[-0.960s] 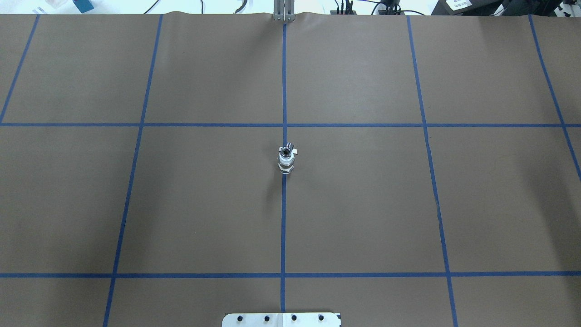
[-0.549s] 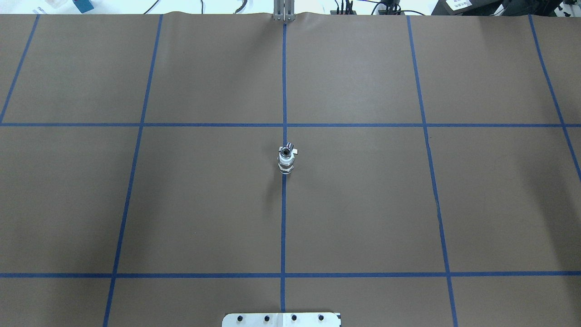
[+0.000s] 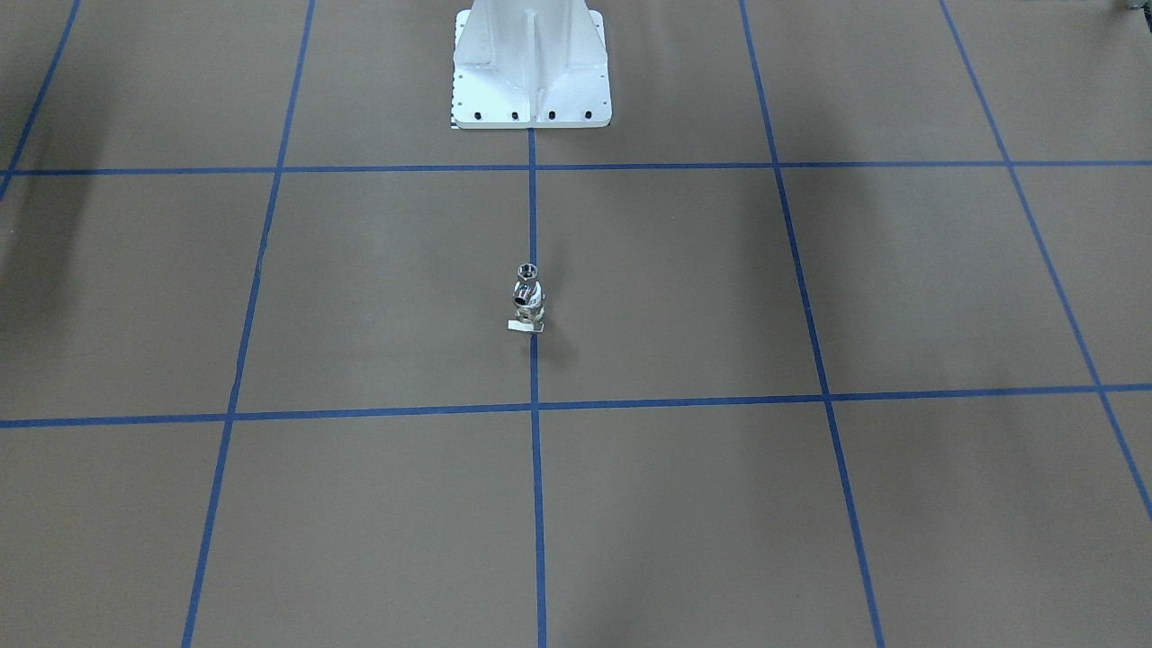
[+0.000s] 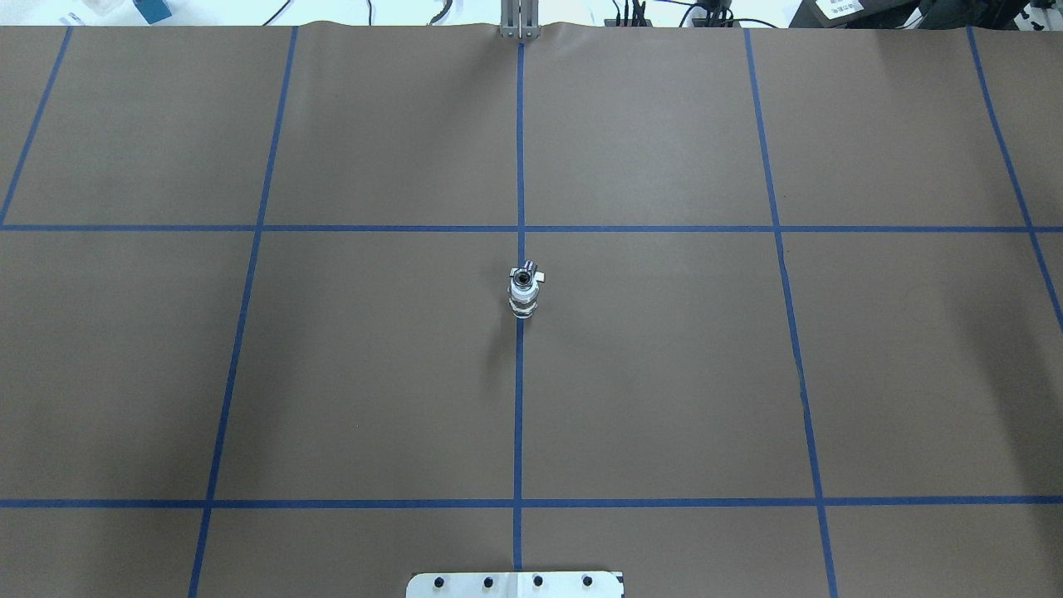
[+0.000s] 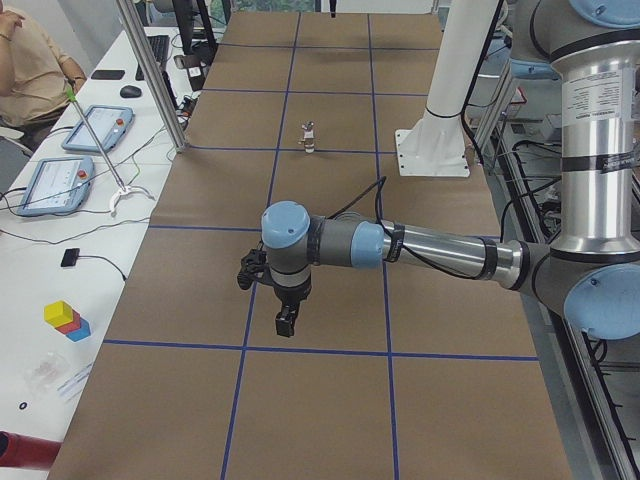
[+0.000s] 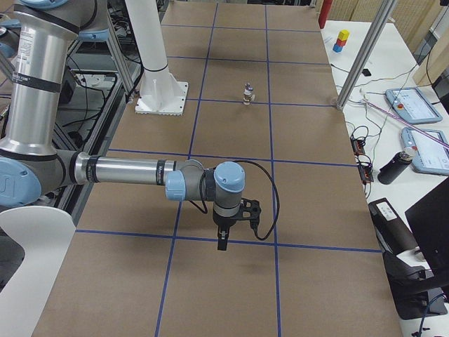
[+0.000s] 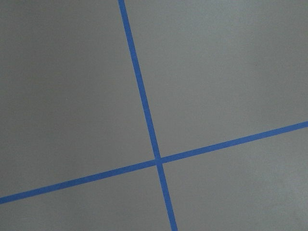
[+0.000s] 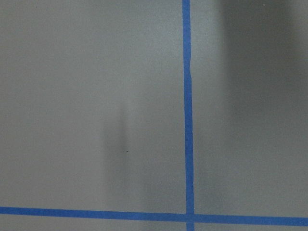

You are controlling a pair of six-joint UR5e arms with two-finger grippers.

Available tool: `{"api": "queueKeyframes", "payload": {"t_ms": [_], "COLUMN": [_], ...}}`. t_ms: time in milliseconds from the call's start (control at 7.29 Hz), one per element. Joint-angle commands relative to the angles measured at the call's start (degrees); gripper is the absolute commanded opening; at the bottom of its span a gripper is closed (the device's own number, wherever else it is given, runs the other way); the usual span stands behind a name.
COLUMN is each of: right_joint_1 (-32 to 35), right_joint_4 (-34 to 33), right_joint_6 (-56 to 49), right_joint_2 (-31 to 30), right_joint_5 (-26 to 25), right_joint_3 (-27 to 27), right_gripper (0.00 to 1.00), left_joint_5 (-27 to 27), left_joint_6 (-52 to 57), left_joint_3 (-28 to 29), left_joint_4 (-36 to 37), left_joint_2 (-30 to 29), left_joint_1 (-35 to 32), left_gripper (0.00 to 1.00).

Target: Assemble PPR valve and pipe with both arms

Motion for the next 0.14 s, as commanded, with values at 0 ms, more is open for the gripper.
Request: {"api": "queueKeyframes", "payload": {"t_ms": [0], "right_joint_1": [0.0], "right_joint_4": [0.0], "right_joint_6": [0.0], "right_joint_2": [0.0], "right_joint_5": [0.0], "right_joint_3": [0.01], "right_gripper": [1.0], "left_joint_5": [0.08], "left_joint_6": [0.0], "left_joint_3": [0.0], "left_joint_4": [-0.08], "left_joint_2": [0.0], "left_joint_1": [0.0], "left_gripper": [1.0]}}
